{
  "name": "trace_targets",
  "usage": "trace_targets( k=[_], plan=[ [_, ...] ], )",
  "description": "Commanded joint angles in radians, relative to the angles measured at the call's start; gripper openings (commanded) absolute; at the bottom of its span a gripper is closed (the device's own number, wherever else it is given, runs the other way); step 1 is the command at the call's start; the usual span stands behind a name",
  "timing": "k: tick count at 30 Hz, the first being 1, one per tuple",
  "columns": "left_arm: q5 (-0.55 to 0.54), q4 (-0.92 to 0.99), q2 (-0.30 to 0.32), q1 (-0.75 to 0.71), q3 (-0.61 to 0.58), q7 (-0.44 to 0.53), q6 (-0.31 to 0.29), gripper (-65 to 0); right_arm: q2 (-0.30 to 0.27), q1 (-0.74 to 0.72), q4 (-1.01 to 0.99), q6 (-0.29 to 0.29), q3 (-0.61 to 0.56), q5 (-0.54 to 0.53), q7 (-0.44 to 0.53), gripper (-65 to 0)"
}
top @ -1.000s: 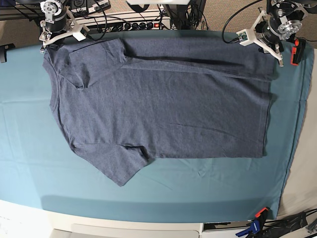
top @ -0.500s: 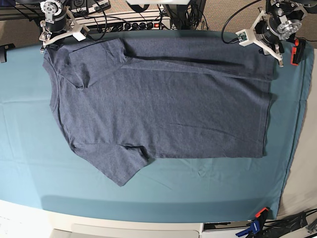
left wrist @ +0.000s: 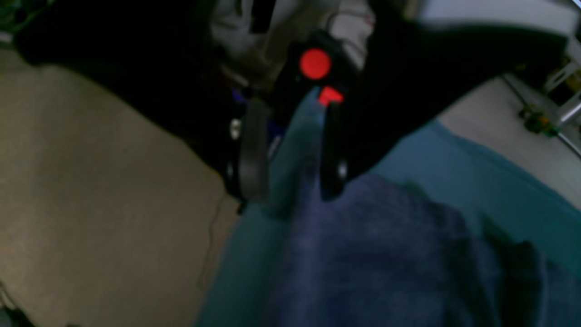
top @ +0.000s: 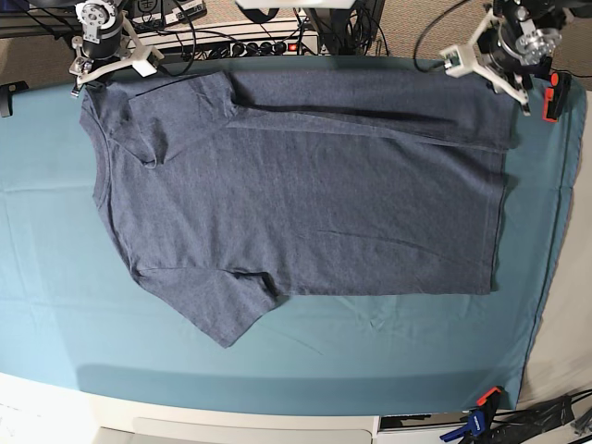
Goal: Fold the T-shirt properly
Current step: 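Open both grippers, release the edge and raise them off the shirt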
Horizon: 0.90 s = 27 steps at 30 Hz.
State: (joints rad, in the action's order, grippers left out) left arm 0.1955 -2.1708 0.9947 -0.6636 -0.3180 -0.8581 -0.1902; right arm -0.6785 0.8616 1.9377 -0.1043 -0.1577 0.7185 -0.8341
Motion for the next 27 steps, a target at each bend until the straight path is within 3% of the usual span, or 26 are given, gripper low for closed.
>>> trace_targets(
  k=[1, 9, 16, 19, 24, 27],
  plan=[
    [0.02, -0.03, 0.017, -0.005, 0.007, -0.019, 0.011, -43.6, -0.011, 0.006, 0.013, 0.023, 0.009, 0.032, -0.015, -46.1],
    [0.056, -0.112, 0.017, -0.007, 0.007, -0.079, 0.015, -43.6, -0.012, 0.006, 0.013, 0.135, 0.009, 0.159, -0.079, -46.1],
    [0.056, -0.164, 0.018, -0.007, 0.007, -0.089, 0.015, -43.7, -0.012, 0.005, 0.013, 0.381, 0.009, 0.373, -0.157, -46.1],
    [0.058, -0.168, 0.017, -0.005, 0.007, -0.084, 0.015, -43.7, -0.012, 0.005, 0.013, 0.456, 0.009, 0.433, -0.168, -46.1],
    [0.093, -0.168, 0.017, 0.002, 0.009, -0.048, 0.028, -43.7, -0.011, -0.05, 0.013, 0.463, 0.009, 0.41, -0.15, -46.2],
    [0.108, -0.168, 0.017, 0.002, 0.009, -0.039, 0.037, -43.7, -0.011, -0.114, 0.013, 0.429, 0.009, 0.327, -0.098, -46.2]
  ],
)
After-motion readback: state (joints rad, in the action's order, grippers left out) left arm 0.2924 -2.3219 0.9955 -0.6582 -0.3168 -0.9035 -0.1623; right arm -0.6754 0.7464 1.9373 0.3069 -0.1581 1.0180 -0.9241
